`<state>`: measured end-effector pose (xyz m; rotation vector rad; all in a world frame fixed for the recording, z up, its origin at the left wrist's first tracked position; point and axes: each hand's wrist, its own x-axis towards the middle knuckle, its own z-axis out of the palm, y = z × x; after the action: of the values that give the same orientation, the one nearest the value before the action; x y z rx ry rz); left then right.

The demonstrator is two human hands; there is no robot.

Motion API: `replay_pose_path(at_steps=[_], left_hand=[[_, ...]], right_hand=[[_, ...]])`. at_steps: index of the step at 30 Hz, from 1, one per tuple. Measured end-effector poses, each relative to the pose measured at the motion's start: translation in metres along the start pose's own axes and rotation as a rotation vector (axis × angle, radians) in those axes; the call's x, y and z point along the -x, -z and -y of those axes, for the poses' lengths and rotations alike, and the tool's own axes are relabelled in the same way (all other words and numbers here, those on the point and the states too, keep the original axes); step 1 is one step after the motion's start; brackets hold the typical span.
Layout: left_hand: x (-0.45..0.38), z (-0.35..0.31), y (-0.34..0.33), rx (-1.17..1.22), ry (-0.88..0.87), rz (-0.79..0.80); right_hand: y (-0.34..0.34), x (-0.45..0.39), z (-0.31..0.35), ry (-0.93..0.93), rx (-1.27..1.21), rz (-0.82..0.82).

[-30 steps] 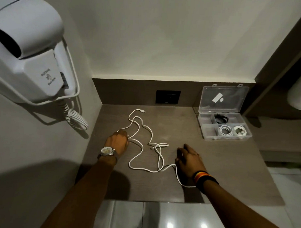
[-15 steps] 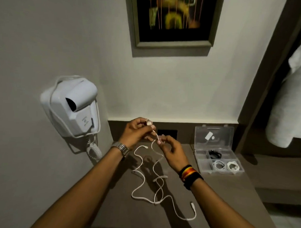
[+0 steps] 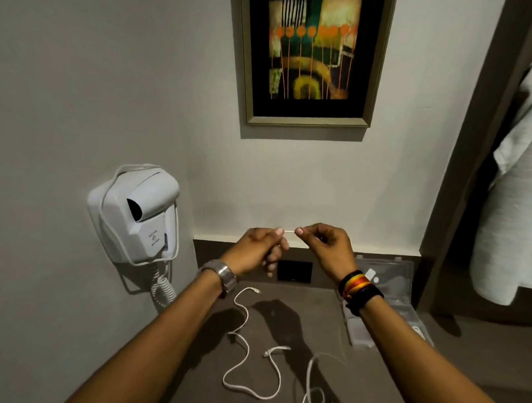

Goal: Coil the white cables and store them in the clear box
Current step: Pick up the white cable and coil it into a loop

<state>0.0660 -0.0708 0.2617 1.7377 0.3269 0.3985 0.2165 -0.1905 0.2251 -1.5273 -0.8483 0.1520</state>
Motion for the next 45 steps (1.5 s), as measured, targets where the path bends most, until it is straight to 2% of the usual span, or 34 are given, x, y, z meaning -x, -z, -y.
replay_pose_path(at_steps=[2,3,4,5,6,7,9,11,12,14,16,18,20,22,24,26,28,30,32,34,37,38,39,41,43,44,45], left_hand=[[-0.006,-0.011,0.005,0.525,0.046,0.049],[-0.011,-0.013,0.011,0.766,0.010,0.041],[-0.018,-0.013,0.018,0.934,-0.044,0.007],[-0.027,-0.012,0.023,1.000,-0.094,-0.035],[-0.033,-0.010,0.027,0.943,-0.137,-0.090],[-0.037,-0.007,0.027,0.784,-0.172,-0.160],[-0.034,0.000,0.021,0.266,-0.242,-0.234],[-0.023,0.007,0.007,-0.159,-0.269,-0.102],[-0.016,0.007,-0.001,-0.237,-0.239,-0.011],[-0.003,0.002,-0.018,-0.128,-0.157,0.140],[-0.001,-0.006,-0.027,0.178,-0.121,0.122],[-0.004,-0.015,-0.027,0.477,-0.114,0.045],[-0.013,-0.020,-0.020,0.670,-0.132,-0.027],[-0.022,-0.015,-0.011,0.638,-0.142,-0.151],[-0.025,-0.007,-0.005,0.263,-0.186,-0.271],[-0.017,0.002,-0.002,-0.116,-0.258,-0.226],[-0.002,0.002,-0.005,-0.228,-0.214,-0.087],[0.012,-0.004,-0.013,-0.063,-0.124,0.062],[0.017,-0.010,-0.019,0.123,-0.090,0.131],[0.017,-0.017,-0.021,0.348,-0.113,0.067],[0.006,-0.022,-0.007,0.689,-0.167,-0.148],[0.002,-0.018,0.001,0.665,-0.193,-0.218],[0.000,-0.013,0.009,0.528,-0.220,-0.290],[0.006,-0.004,0.017,0.044,-0.270,-0.353],[0.020,0.005,0.015,-0.341,-0.265,-0.264],[0.029,0.006,0.011,-0.395,-0.232,-0.202],[0.037,0.005,0.007,-0.328,-0.182,-0.135]], right_hand=[[0.005,0.006,-0.004,-0.011,0.024,0.141],[0.007,0.012,-0.005,-0.018,0.046,0.230],[0.009,0.020,-0.003,-0.020,0.100,0.328],[0.010,0.029,-0.001,-0.015,0.175,0.423],[0.012,0.035,0.002,0.008,0.245,0.505],[0.015,0.039,0.008,0.041,0.283,0.560],[0.024,0.038,0.031,0.122,0.272,0.562],[0.035,0.025,0.052,0.243,0.219,0.428],[0.040,0.016,0.060,0.277,0.185,0.338],[0.047,-0.004,0.061,0.256,0.122,0.154],[0.047,-0.015,0.048,0.168,0.074,0.045],[0.039,-0.008,0.029,0.100,0.060,0.077],[0.027,0.017,0.016,0.064,0.175,0.246],[0.015,0.041,0.020,0.134,0.412,0.484],[0.009,0.048,0.036,0.279,0.586,0.587],[0.015,0.040,0.057,0.412,0.565,0.478],[0.026,0.023,0.072,0.499,0.492,0.291],[0.036,0.007,0.074,0.432,0.374,0.163],[0.036,-0.003,0.061,0.261,0.193,0.109],[0.025,0.002,0.041,0.154,0.108,0.153],[0.005,0.041,0.020,0.098,0.221,0.395],[0.000,0.055,0.022,0.114,0.309,0.487],[-0.004,0.065,0.027,0.143,0.396,0.562],[-0.005,0.070,0.047,0.255,0.489,0.599],[-0.001,0.059,0.069,0.416,0.502,0.449],[0.003,0.049,0.076,0.483,0.507,0.330],[0.008,0.038,0.083,0.499,0.492,0.219]])
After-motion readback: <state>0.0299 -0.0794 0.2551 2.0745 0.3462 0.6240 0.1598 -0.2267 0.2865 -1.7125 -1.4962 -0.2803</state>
